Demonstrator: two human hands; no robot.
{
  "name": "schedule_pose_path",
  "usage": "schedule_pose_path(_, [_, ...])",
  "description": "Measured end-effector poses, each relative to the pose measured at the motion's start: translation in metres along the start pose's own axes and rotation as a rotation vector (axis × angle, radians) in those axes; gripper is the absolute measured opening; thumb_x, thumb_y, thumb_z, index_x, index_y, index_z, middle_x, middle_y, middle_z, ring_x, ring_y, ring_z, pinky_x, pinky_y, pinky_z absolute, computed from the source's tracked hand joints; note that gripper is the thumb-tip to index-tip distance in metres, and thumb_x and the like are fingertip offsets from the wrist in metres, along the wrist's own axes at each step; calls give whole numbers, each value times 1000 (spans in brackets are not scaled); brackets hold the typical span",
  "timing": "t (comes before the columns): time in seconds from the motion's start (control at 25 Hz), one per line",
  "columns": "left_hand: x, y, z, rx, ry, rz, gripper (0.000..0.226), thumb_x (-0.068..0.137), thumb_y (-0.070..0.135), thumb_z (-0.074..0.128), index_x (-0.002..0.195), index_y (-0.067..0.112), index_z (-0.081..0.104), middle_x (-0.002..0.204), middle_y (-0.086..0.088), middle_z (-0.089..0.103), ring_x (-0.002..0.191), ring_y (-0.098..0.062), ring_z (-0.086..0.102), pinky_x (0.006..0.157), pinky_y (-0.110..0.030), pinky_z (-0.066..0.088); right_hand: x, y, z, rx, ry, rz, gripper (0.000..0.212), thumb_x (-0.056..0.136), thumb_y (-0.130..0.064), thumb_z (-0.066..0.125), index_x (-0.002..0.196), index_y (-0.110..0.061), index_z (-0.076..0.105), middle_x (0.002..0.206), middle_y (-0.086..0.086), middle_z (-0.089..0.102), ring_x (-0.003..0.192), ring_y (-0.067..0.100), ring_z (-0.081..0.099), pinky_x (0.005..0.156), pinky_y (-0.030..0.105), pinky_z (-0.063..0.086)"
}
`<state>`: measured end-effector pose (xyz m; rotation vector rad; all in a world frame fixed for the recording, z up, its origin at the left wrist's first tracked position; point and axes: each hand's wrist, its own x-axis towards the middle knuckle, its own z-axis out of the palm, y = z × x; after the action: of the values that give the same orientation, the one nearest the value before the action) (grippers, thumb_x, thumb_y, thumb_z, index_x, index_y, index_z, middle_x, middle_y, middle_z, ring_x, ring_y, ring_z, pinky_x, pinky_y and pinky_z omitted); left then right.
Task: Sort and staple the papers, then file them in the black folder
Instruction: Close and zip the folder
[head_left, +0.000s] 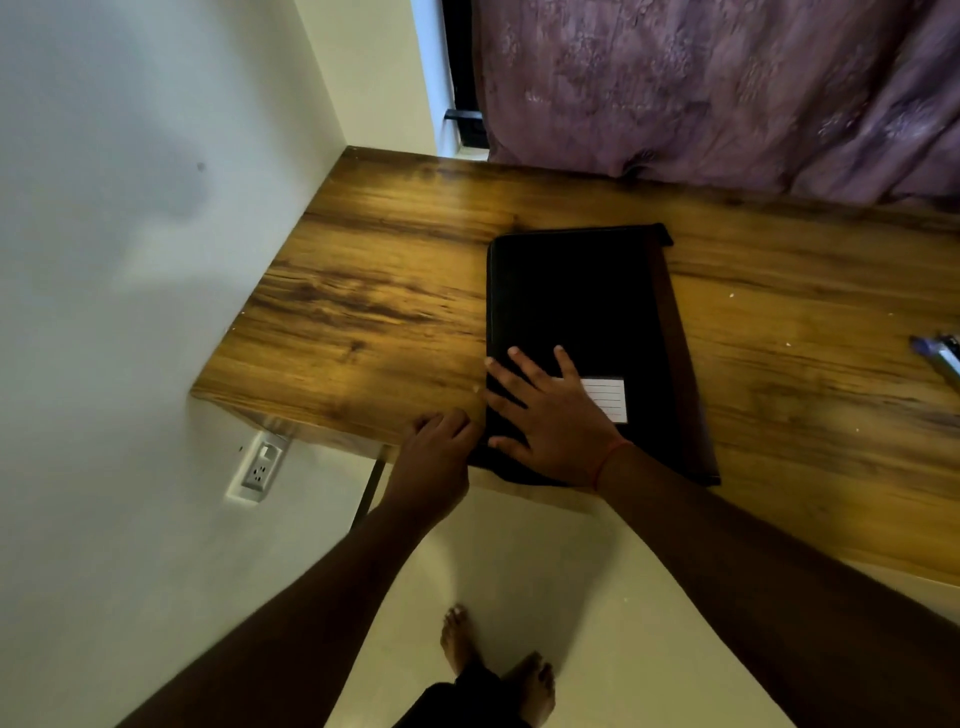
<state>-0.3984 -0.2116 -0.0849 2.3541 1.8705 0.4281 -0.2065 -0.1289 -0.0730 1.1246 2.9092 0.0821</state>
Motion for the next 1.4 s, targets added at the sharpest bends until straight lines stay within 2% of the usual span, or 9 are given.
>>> schedule_pose_path(0.08, [5, -5, -2, 13, -13, 22, 40, 75, 7, 65, 113, 21, 61, 107, 3, 62, 95, -20, 61, 89, -41, 44, 4, -10, 2, 10, -6, -69, 63, 97, -64, 17, 151, -32, 29, 161, -1, 20, 150, 27, 11, 113, 64, 11])
schedule_pose_path(0.24, [25, -29, -11, 66, -28, -10, 36, 81, 26, 59, 117, 23, 60, 107, 2, 63, 94, -22, 63, 85, -40, 44, 31, -14, -1, 104, 14, 49, 49, 102, -50, 26, 144, -31, 42, 156, -4, 33, 148, 27, 19, 115, 61, 14])
schedule_pose_path(0.44, [35, -46, -18, 49, -94, -16, 44, 69, 19, 72, 111, 24, 61, 103, 2, 62, 93, -24, 61, 84, -41, 42, 74, 2, -20, 127, -24, -152, 29, 88, -39, 61, 115, -30, 64, 116, -6, 62, 116, 30, 48, 105, 50, 36])
schedule_pose_path(0.56, [29, -44, -13, -26, -63, -25, 48, 65, 13, 72, 110, 27, 62, 101, 5, 60, 93, -21, 58, 84, -40, 38, 86, 4, -31, 148, -98, -178, 17, 84, -39, 64, 100, -33, 65, 103, -11, 59, 102, 24, 45, 87, 40, 39])
schedule_pose_path(0.8, [16, -43, -11, -158, 1, 63, 30, 77, 23, 51, 103, 28, 63, 97, 9, 60, 91, -17, 57, 93, -42, 41, 93, 4, -40, 166, -181, -177, 8, 87, -38, 63, 93, -33, 64, 99, -13, 55, 97, 19, 40, 79, 34, 32])
schedule_pose_path(0.92, [5, -42, -4, -161, 11, 95, 21, 78, 15, 55, 97, 23, 62, 100, 7, 59, 93, -18, 58, 99, -47, 42, 93, 3, -42, 156, -198, -185, 11, 87, -39, 63, 95, -32, 65, 103, -12, 56, 99, 20, 40, 77, 32, 24])
schedule_pose_path(1.04, [-4, -28, 2, -123, 32, 39, 17, 82, 10, 56, 93, 21, 63, 100, 6, 60, 94, -19, 57, 100, -44, 42, 91, 3, -42, 196, -202, -188, 13, 87, -39, 64, 97, -30, 66, 105, -9, 57, 101, 22, 40, 79, 35, 29])
schedule_pose_path(1.2, [-16, -2, 1, -39, 110, -54, 28, 69, -4, 69, 85, 18, 66, 89, 3, 61, 86, -22, 54, 87, -38, 44, 89, 1, -38, 174, -173, -193, 9, 90, -31, 64, 95, -24, 65, 104, -5, 56, 101, 26, 40, 75, 34, 25])
schedule_pose_path(1.4, [-29, 66, 14, 32, -20, -203, 42, 76, 2, 60, 111, 23, 67, 116, 6, 62, 113, -18, 55, 108, -45, 36, 84, -1, -28, 315, -159, -151, 7, 90, -24, 62, 94, -19, 61, 106, 3, 51, 104, 31, 42, 74, 34, 34])
